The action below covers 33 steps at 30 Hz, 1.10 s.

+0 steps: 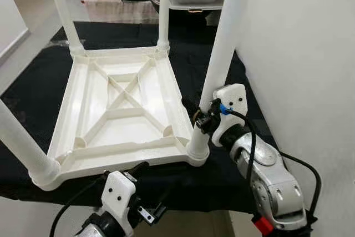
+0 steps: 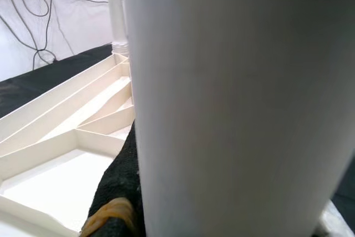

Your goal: Building children table

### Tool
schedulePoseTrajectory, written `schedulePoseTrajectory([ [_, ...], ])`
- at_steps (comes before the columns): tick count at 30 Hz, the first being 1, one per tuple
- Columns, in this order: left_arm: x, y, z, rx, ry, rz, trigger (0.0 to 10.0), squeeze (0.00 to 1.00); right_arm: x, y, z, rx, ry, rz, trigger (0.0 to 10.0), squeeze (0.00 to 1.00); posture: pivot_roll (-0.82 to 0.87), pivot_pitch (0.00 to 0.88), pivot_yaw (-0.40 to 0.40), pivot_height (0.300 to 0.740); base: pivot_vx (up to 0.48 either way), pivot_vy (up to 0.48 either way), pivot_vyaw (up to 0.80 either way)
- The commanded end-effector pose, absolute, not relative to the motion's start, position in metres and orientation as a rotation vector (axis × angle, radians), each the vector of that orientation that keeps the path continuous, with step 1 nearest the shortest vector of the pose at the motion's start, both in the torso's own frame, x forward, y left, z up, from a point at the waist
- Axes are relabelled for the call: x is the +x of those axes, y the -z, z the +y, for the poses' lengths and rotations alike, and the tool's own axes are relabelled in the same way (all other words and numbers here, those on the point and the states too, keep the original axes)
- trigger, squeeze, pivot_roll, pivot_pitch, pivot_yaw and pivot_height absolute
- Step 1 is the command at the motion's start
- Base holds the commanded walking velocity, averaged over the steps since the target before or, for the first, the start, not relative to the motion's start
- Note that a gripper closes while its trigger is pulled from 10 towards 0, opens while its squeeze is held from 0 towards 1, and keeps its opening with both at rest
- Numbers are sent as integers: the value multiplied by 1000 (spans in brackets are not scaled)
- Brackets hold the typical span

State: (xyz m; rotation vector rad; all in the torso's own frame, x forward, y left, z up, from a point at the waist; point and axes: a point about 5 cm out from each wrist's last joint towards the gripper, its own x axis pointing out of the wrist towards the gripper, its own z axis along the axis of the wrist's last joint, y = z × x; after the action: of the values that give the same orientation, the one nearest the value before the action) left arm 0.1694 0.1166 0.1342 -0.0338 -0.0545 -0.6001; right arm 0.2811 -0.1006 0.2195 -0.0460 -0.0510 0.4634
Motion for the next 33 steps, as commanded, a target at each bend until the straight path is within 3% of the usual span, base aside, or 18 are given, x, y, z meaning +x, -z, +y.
schedulePoseTrajectory([
  [1, 168, -133, 117, -33, 600, -51, 10000, 0, 288, -189, -103, -34, -482, 144, 10000, 0, 40, 179, -50, 740, 0, 0, 0],
  [2, 168, -133, 117, -33, 601, -50, 10000, 0, 291, -201, -98, 6, -577, 79, 10000, 1000, 38, 179, -48, 740, 0, 0, 0],
  [6, 168, -133, 117, -32, 601, -50, 10000, 0, 293, -208, -97, 31, -636, 37, 10000, 1000, 38, 179, -48, 740, 0, 0, 0],
  [9, 169, -133, 116, -32, 604, -50, 10000, 0, 293, -229, -100, 33, -870, -65, 10000, 1000, 45, 181, -46, 740, 0, 0, 0],
  [11, 169, -133, 116, -31, 603, -49, 10000, 0, 288, -240, -105, -60, -1081, -109, 10000, 1000, 47, 177, -43, 740, 0, 0, 0],
  [15, 169, -133, 115, -31, 602, -50, 10000, 0, 284, -242, -106, -93, -1162, -107, 10000, 1000, 47, 178, -45, 740, 0, 0, 0],
  [16, 169, -133, 115, -31, 602, -50, 10000, 0, 279, -244, -106, -118, -1263, -101, 10000, 886, 47, 178, -45, 740, 0, 0, 0],
  [17, 169, -133, 115, -32, 602, -50, 10000, 0, 273, -243, -106, -144, -1389, -76, 10000, 0, 49, 183, -46, 740, 0, 0, 0],
  [19, 168, -134, 115, -32, 601, -51, 10000, 0, 271, -242, -107, -183, -1515, -35, 10000, 0, 53, 188, -45, 740, 0, 0, 0],
  [24, 167, -134, 115, -31, 600, -51, 10000, 0, 274, -244, -107, -201, -1543, -31, 10000, 0, 59, 196, -47, 740, 0, 0, 0],
  [25, 167, -135, 115, -31, 599, -51, 10000, 0, 275, -245, -106, -202, -1552, -38, 4902, 0, 59, 195, -47, 740, 0, 0, 0],
  [26, 167, -135, 115, -31, 599, -51, 10000, 0, 275, -245, -106, -202, -1552, -38, 4902, 0, 59, 195, -47, 740, 0, 0, 0],
  [27, 166, -135, 115, -32, 598, -51, 10000, 0, 275, -245, -108, -189, -1573, -35, 0, 0, 57, 198, -47, 740, 0, 0, 0],
  [33, 167, -134, 115, -34, 600, -49, 10000, 0, 269, -239, -114, -157, -1602, -16, 0, 0, 42, 193, -44, 740, 0, 0, 0],
])
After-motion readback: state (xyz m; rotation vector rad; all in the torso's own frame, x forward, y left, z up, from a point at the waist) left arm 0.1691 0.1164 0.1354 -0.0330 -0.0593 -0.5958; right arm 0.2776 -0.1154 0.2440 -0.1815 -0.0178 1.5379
